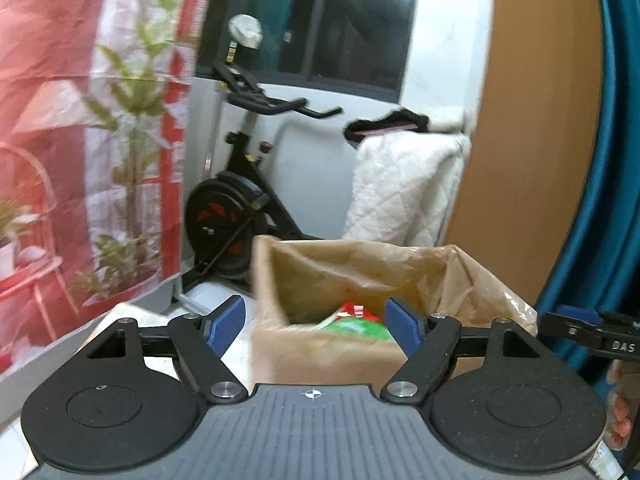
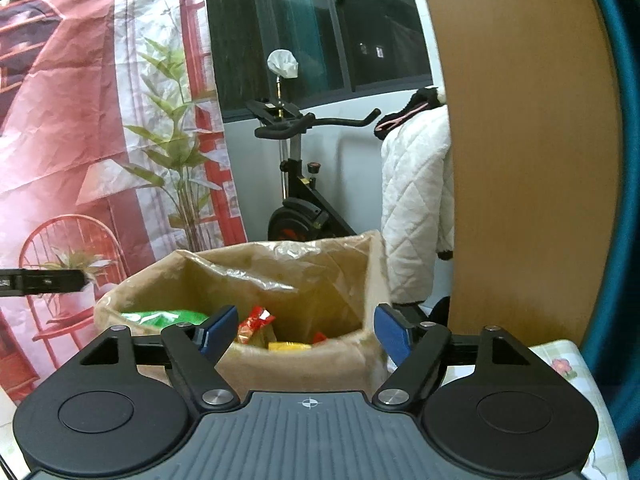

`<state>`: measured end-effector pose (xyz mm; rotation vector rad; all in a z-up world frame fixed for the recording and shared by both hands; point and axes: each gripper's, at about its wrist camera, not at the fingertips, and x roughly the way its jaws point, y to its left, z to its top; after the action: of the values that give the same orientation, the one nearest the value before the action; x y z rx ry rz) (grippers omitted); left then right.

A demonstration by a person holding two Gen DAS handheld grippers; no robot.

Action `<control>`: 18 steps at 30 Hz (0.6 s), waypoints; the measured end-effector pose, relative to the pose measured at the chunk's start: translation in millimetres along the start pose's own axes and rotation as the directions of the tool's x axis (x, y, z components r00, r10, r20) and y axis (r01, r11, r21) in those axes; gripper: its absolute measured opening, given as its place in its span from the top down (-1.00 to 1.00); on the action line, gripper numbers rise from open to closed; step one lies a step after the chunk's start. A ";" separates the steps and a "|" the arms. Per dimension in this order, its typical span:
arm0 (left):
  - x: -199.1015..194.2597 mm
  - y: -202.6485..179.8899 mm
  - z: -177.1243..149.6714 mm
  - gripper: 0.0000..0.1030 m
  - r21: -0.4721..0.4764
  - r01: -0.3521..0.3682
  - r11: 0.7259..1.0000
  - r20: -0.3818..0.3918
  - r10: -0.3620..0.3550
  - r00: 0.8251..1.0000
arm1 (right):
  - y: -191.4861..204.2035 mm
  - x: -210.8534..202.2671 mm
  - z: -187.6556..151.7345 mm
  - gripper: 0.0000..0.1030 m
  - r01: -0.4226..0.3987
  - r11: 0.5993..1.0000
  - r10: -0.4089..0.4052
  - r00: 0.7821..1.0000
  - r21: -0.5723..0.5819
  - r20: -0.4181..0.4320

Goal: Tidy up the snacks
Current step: 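Return both tools to the snack pile beside the taped box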

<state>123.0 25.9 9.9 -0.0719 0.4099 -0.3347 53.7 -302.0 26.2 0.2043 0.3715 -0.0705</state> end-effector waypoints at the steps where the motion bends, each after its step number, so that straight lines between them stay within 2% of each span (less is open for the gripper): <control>1: -7.2 7.1 -4.8 -0.53 -0.012 -0.008 1.000 -0.007 0.008 1.000 | -5.2 -6.4 -4.6 -0.39 -0.001 1.000 0.001 1.000 0.008 -0.002; 6: -27.5 32.2 -35.8 -0.53 -0.048 -0.060 0.997 -0.069 0.056 0.996 | -29.0 -23.9 -39.5 -0.39 0.035 0.999 -0.033 0.998 0.033 -0.048; 11: -20.2 50.8 -70.7 -0.51 -0.098 -0.102 0.990 -0.162 0.085 0.983 | -50.6 -16.4 -87.9 -0.35 0.089 0.991 -0.075 0.986 0.095 -0.146; 15: -5.0 59.7 -91.3 -0.39 -0.097 -0.120 0.988 -0.212 0.097 0.972 | -55.3 2.3 -123.4 -0.17 0.104 0.994 -0.092 0.969 0.043 -0.228; 18: 5.8 64.9 -97.7 -0.36 -0.090 -0.122 0.988 -0.225 0.099 0.969 | -55.3 19.7 -143.4 -0.11 0.079 0.996 -0.085 0.957 -0.036 -0.279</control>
<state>108.5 84.9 -90.6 -0.1128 0.6482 -0.2112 15.5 -326.4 -122.0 0.1751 0.6635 -0.1196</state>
